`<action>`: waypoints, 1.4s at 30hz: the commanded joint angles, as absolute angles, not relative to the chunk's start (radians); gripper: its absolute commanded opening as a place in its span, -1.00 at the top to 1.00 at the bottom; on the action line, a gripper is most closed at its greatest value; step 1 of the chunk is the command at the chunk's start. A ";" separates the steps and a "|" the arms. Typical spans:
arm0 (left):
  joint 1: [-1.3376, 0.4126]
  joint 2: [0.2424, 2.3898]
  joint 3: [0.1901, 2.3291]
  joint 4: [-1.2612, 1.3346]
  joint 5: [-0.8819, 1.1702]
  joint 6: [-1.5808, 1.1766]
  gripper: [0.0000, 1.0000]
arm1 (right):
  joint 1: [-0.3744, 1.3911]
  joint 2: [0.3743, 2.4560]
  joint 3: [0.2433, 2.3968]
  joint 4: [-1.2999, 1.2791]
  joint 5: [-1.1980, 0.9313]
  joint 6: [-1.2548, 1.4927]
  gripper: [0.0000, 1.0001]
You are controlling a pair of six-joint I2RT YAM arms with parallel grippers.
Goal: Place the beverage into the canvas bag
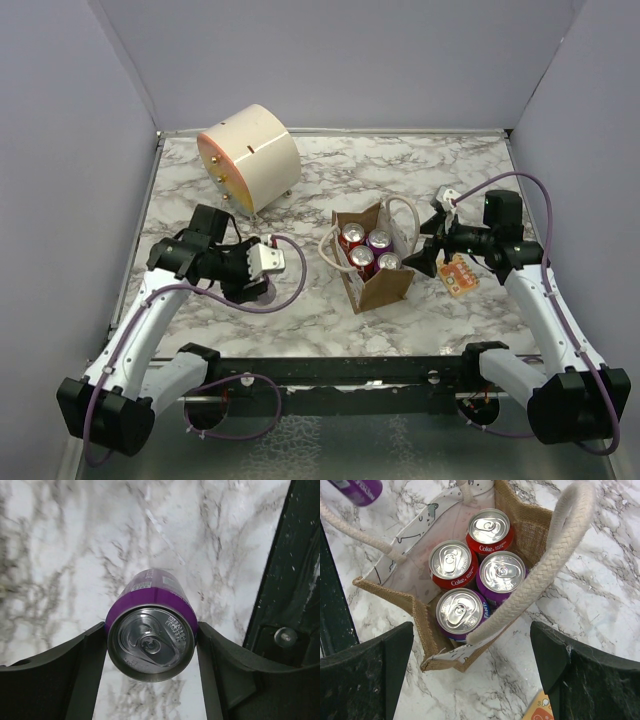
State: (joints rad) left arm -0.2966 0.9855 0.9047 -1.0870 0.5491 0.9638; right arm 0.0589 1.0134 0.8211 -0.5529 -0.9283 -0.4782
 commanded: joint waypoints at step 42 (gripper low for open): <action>-0.484 1.522 1.766 -0.639 0.764 0.327 1.00 | 0.473 1.078 1.019 -0.823 -0.714 -0.736 -0.51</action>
State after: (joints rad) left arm -0.4740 1.5478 1.7767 -0.7689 0.6701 0.3443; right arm 0.4416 1.0489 1.0725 -0.8726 -0.7868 -0.7090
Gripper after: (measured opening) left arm 0.674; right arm 0.771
